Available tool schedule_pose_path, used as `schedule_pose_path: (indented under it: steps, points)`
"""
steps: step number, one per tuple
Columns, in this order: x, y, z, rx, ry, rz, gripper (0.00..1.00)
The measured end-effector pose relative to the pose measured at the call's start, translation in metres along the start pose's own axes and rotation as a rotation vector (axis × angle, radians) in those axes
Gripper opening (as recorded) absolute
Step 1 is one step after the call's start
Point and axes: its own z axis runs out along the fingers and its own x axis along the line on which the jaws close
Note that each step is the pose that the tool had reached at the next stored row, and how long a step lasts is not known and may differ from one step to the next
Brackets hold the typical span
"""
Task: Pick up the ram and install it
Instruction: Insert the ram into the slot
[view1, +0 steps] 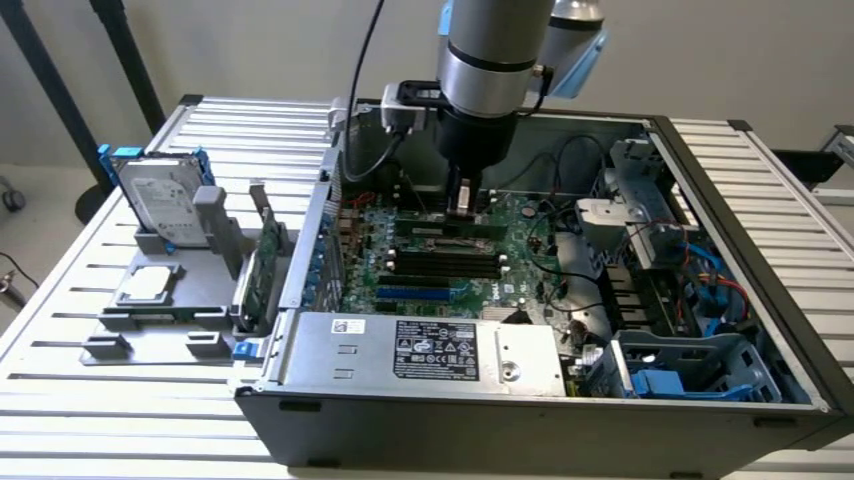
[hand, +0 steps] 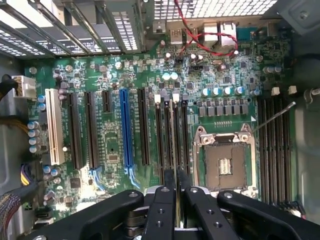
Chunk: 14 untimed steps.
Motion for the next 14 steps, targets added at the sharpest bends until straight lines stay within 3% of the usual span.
schedule_pose_path:
  steps: [14]
  points:
    - [0.01,-0.0018,0.024,0.0001,-0.0002,0.0,0.14]
